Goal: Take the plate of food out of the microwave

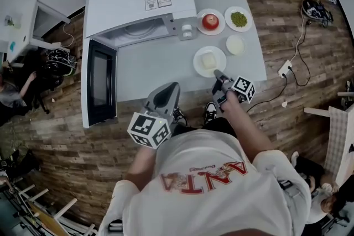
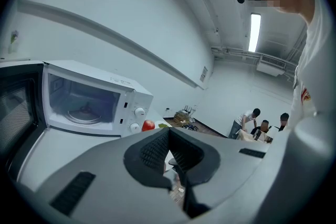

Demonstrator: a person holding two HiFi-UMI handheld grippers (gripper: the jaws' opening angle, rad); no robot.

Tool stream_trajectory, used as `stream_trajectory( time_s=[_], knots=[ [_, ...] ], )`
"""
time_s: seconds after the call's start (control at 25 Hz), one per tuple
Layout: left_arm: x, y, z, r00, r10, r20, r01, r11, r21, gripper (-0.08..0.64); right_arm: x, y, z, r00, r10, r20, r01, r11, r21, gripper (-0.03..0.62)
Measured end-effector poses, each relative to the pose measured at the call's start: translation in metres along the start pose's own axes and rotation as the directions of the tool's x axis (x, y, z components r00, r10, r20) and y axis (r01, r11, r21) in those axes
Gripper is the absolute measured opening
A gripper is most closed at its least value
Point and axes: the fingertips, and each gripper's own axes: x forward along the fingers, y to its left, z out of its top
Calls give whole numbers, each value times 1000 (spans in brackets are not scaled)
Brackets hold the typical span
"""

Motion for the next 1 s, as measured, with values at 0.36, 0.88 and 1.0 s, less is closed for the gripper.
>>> stream_trajectory(
  time_s=[0.36,0.88,1.0],
  knots=[
    [-5,6,4,1000,25,17,-25,1000,-7,6,4,-2,-1,996,-74,-53,71,996,-55,23],
    [-8,7,3,999,40,7,-40,999,-18,6,7,6,-25,887,-342,-310,58,749,-661,229],
    [-7,5,2,999,42,8,-41,999,-16,6,4,-4,-29,834,-467,-294,45,588,-808,229]
  ],
)
